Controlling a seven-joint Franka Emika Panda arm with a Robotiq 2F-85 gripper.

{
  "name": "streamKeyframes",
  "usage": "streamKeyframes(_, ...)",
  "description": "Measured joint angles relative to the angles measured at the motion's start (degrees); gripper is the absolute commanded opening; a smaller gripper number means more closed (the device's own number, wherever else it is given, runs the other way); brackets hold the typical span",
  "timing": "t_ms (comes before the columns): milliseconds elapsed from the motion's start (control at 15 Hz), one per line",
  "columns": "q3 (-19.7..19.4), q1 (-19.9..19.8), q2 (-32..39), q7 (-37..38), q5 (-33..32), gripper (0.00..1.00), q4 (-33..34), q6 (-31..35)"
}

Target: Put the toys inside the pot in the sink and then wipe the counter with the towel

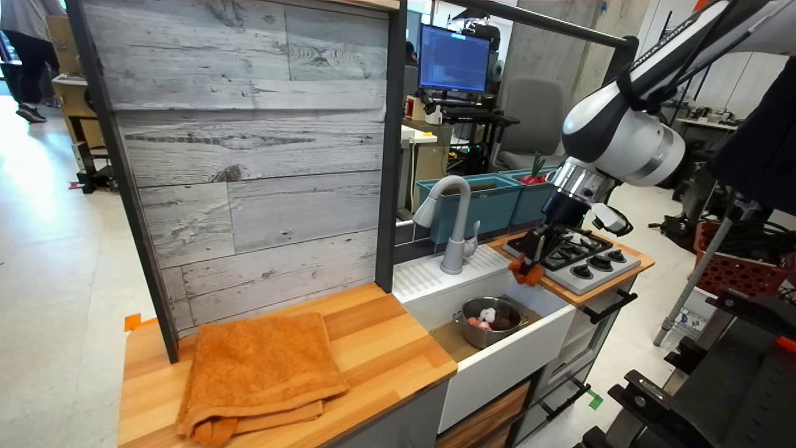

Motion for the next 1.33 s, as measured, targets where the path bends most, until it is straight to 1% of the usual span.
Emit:
streamKeyframes(67,0.22,0.00,-0.12,-1.14,0.38,0.03,-2.21,2.00)
streamKeyframes(200,1.24,-0.25,0.09,-4.67,0.57,0.03,-5.92,8.59)
streamKeyframes(467,6.09,-3.07,2.47,-13.23,-0.31,0.03,-10.23,22.33)
streamKeyframes(667,8.78,-5.27,5.19,-15.03,-4.08,0.03,-11.07,27.27)
streamKeyframes(867,9.64,-6.41,7.26,-14.95,-7.67,0.03,-11.12,28.95)
streamKeyframes(933,9.86,-6.73,7.72,-14.92,-8.59,0.16,-11.09,29.24)
streamKeyframes(1000,10.14,-7.09,8.09,-14.89,-9.23,0.39,-11.07,29.44)
streamKeyframes(1133,10.57,-7.65,8.31,-14.65,-9.98,0.42,-11.05,29.47)
streamKeyframes(1333,11.76,-8.74,8.29,-14.48,-10.33,0.63,-11.04,29.47)
